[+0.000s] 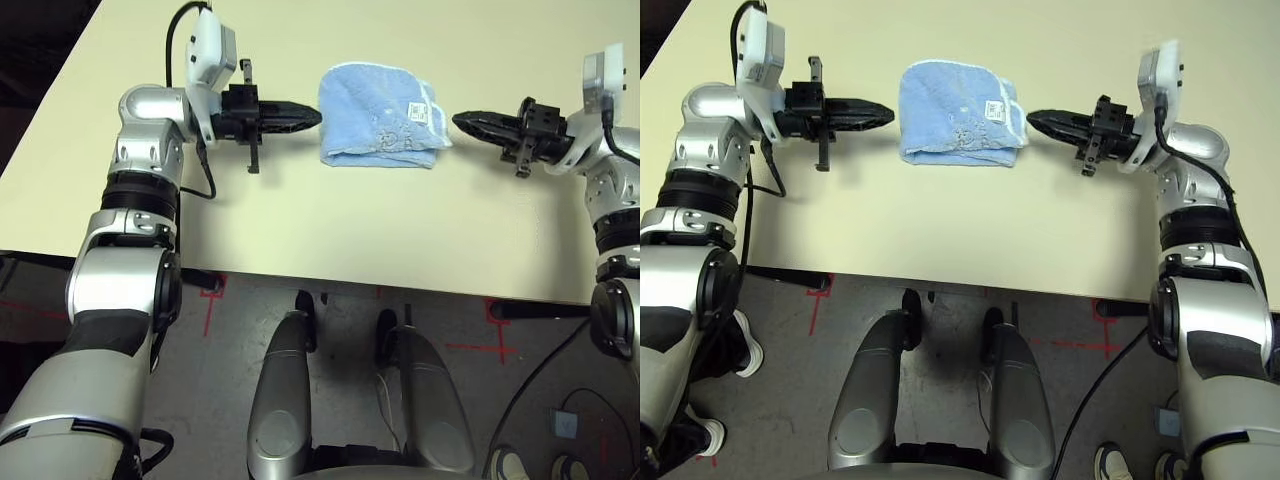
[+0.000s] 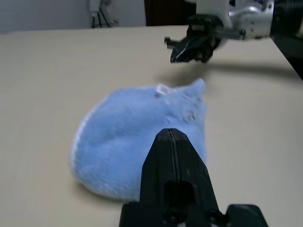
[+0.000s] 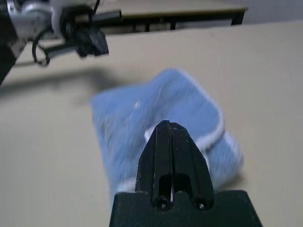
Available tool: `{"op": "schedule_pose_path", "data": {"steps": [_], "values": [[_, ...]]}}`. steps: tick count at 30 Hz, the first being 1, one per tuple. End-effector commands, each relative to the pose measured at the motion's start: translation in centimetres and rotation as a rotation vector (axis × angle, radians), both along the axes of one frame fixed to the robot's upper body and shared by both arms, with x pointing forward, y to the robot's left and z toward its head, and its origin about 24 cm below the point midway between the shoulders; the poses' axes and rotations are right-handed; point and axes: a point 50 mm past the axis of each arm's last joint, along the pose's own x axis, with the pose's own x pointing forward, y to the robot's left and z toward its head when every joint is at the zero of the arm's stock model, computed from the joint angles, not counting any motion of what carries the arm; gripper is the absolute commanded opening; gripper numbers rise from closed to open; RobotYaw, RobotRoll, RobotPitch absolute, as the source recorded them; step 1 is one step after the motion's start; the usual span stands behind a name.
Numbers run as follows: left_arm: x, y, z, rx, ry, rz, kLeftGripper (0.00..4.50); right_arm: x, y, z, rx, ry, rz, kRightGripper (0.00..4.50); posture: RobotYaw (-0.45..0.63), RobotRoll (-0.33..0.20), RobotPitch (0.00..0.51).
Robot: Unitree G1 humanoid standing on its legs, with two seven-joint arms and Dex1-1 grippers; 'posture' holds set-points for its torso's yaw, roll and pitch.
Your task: Fold the towel and set it aside.
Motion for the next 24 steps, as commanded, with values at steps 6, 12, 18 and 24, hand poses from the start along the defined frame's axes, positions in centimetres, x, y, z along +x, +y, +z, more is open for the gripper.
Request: {"op": "schedule_pose_path", "data": {"steps": [6,12,18,24], "values": [[1.4,-2.8,-1.8,0.021,0.075,0.057,0.03,1.6,3.5,-1.8,-0.078,0.076,-0.017,0.0,0.09,0.0,0.37],[2.0,-3.1,-5.1,0.125,0.158,0.127,0.03,2.3,4.4,-4.3,-0.221,0.15,-0.092,0.0,0.08,0.0,0.373],[2.1,-1.3,-7.1,0.228,0.19,0.189,0.03,2.0,2.4,-5.7,-0.301,0.191,-0.153,0.0,0.07,0.0,0.375],[2.2,0.2,-6.8,0.252,0.175,0.247,0.03,1.7,1.5,-5.3,-0.263,0.182,-0.145,0.0,0.07,0.0,0.368]]}}
